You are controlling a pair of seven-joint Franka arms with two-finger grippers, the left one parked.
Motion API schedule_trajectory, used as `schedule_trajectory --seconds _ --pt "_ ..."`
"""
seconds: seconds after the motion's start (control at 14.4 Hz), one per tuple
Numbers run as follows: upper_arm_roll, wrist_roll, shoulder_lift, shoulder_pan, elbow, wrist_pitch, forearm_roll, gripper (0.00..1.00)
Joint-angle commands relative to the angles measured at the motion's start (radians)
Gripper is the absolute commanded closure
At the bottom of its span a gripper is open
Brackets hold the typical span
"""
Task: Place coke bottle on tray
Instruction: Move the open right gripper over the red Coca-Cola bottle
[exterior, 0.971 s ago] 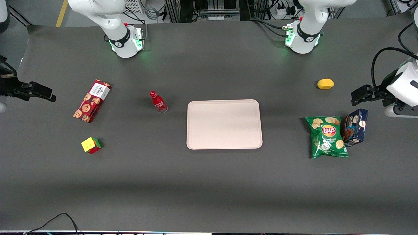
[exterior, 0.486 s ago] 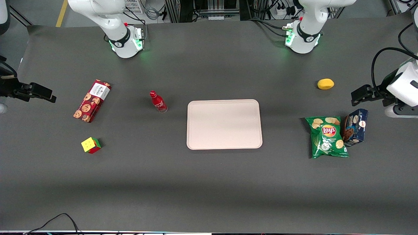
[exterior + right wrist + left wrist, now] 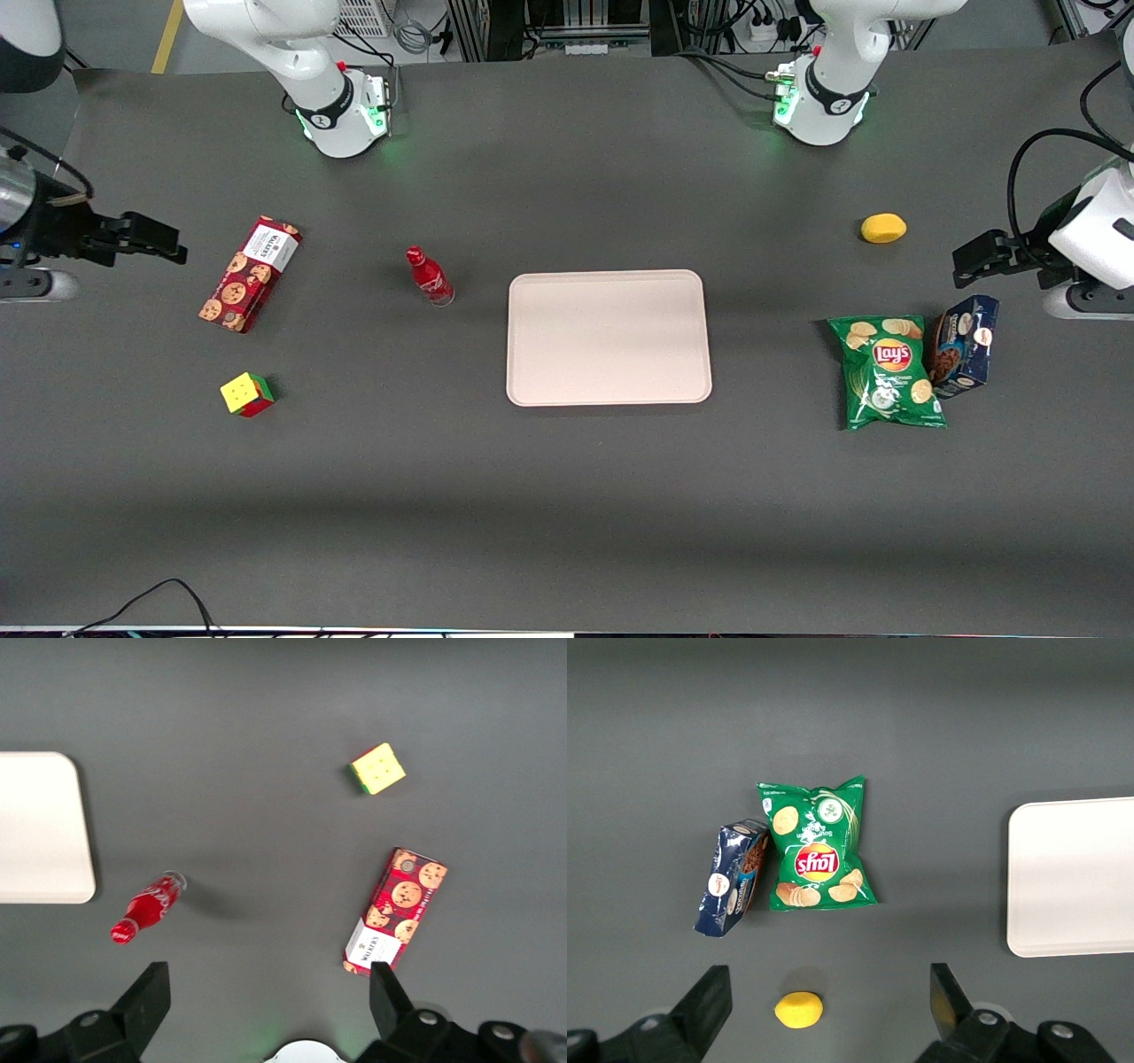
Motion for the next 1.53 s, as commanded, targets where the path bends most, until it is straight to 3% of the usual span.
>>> schedule_trajectory --seconds 0.0,0.49,0.76,0.97,1.25,1.46 --pt "-0.014 0.001 -0.029 0.108 -0.023 -0.015 0.006 0.00" --pt "-0.096 -0.001 -0.016 0.392 -0.021 -0.015 0.002 0.00" --pt "-0.096 0.010 0.002 0.487 -0.021 -0.001 0.006 0.00" --pt "-0.096 0.015 0.008 0.501 -0.050 0.021 0.006 0.00" --pt "-0.093 0.065 -0.119 0.501 -0.437 0.399 0.004 0.00" --pt "-0.082 0.104 -0.141 0.501 -0.588 0.551 0.004 0.00"
